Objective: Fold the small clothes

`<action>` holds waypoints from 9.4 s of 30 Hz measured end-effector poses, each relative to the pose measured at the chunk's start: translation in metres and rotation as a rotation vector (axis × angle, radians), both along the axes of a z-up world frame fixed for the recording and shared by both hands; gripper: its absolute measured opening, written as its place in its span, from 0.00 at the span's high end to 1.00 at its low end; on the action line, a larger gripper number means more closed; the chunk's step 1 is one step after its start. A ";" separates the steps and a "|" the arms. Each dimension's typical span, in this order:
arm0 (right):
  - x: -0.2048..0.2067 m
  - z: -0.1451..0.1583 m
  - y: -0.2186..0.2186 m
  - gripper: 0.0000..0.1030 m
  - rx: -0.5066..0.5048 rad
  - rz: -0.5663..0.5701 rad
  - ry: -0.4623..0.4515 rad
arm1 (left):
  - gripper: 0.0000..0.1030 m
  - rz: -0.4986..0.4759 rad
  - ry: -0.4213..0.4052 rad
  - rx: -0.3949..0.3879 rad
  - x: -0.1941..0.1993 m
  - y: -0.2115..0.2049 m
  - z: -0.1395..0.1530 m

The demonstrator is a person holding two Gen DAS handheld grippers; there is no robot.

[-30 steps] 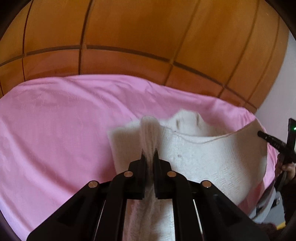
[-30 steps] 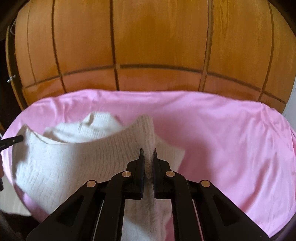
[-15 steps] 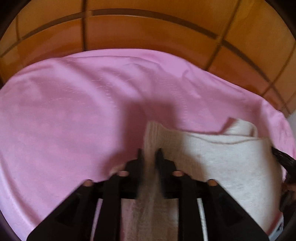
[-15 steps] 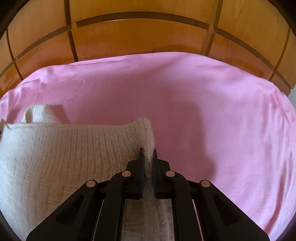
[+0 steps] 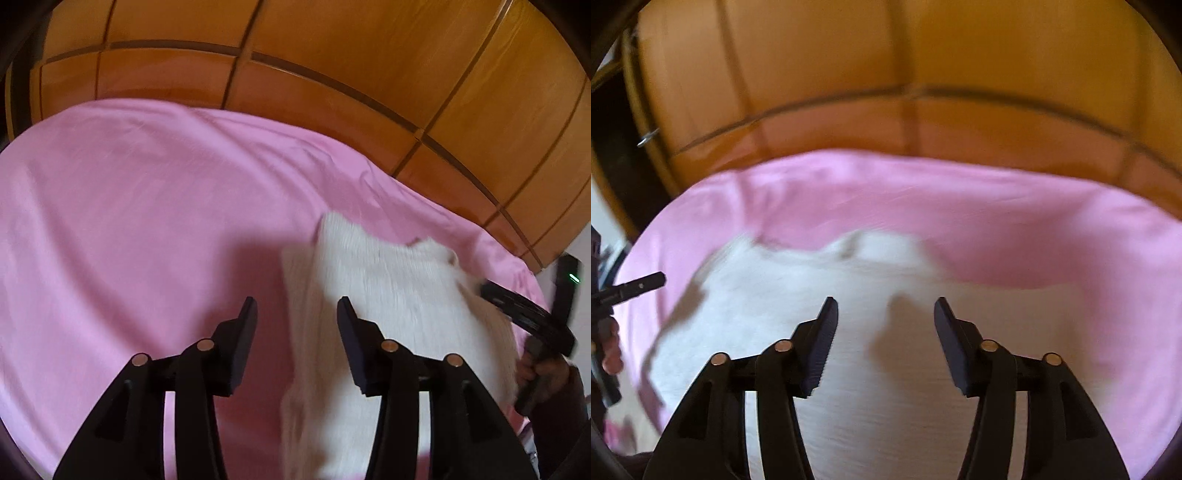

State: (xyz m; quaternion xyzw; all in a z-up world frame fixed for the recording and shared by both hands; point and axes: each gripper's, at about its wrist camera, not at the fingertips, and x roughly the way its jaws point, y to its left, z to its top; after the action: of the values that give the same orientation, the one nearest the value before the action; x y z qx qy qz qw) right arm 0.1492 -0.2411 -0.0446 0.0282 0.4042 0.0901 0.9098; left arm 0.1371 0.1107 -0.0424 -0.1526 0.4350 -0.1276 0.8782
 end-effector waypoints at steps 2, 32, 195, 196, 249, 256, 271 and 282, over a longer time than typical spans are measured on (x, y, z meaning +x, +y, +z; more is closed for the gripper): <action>0.013 -0.014 0.020 0.53 0.007 0.027 0.042 | 0.50 -0.008 0.012 -0.007 -0.018 0.006 -0.004; 0.050 -0.037 0.013 0.90 0.052 -0.082 0.039 | 0.58 -0.108 0.027 0.144 -0.005 -0.092 -0.029; -0.164 -0.064 -0.168 0.75 0.531 -0.315 0.131 | 0.32 -0.188 0.017 0.298 -0.029 -0.176 -0.021; -0.162 -0.058 -0.165 0.76 0.528 -0.309 0.124 | 0.32 -0.196 0.018 0.295 -0.028 -0.176 -0.023; -0.105 -0.007 0.030 0.50 0.281 -0.005 0.029 | 0.85 -0.204 0.186 -0.288 0.040 -0.056 -0.007; -0.100 -0.021 0.095 0.50 0.154 0.143 0.074 | 0.86 -0.110 0.177 -0.104 0.006 -0.029 -0.017; -0.094 0.016 0.067 0.46 0.111 0.145 0.034 | 0.59 0.002 -0.103 0.250 -0.017 -0.069 0.038; 0.011 0.051 0.057 0.46 0.093 -0.010 -0.056 | 0.58 -0.038 -0.084 0.294 -0.011 -0.090 0.019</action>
State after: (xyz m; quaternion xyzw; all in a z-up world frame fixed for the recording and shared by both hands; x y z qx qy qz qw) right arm 0.1598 -0.1846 0.0059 0.0701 0.3737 0.1049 0.9190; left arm 0.1258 0.0211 -0.0235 -0.0086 0.4148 -0.0855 0.9058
